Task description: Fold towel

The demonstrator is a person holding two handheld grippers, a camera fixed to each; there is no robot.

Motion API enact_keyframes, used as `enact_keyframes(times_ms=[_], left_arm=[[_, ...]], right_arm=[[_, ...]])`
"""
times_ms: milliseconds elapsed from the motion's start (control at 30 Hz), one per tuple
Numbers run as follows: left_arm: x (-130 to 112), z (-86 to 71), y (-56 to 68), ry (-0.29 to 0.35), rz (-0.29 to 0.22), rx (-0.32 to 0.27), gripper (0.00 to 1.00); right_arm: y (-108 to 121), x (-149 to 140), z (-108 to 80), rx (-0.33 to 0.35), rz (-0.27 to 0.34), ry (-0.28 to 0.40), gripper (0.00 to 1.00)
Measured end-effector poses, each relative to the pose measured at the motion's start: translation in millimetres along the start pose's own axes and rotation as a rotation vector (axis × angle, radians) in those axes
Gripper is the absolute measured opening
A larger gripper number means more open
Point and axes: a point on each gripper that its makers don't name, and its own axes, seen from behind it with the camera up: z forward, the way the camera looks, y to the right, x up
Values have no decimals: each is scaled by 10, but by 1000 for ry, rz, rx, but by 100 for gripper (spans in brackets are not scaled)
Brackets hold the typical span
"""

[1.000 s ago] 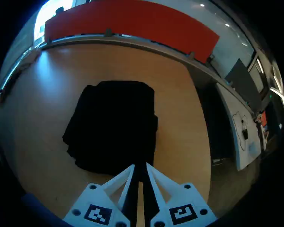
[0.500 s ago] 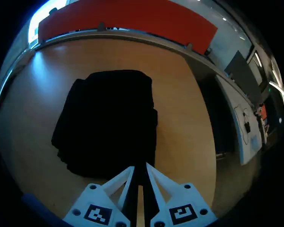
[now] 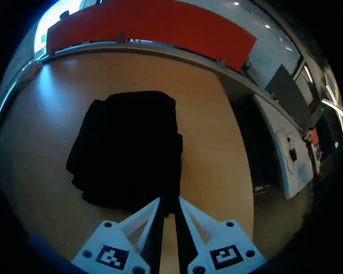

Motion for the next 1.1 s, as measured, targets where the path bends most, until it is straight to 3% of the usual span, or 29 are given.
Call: enact_keyframes(times_ms=[133,200,333,433,667,800,1100], left_arm=[[18,7,-8,3,-4,-2,90],[26,10,-16,5,-6,-2,90],[41,16,-32,8,-9,-3,90],[49,19,-37,11,-10,-5,90],[51,27,-47,15,-13,-9,90],[65,32,-63,21,-18,-10,90],[184,30,-109,57,-29,-16,90]], right_arm=[[17,-43,-52,-7,19,7,20],[3,-33,-85,-4,31,21,28],[-23,42,-173,-5,57,63,69],[-28,90,-220,-11,70,84,89],[-62,215,-319,-14,89,122,100],[-95,329,-387,-20,103,157,100],[-299,863,-675,-5,137,335,100]])
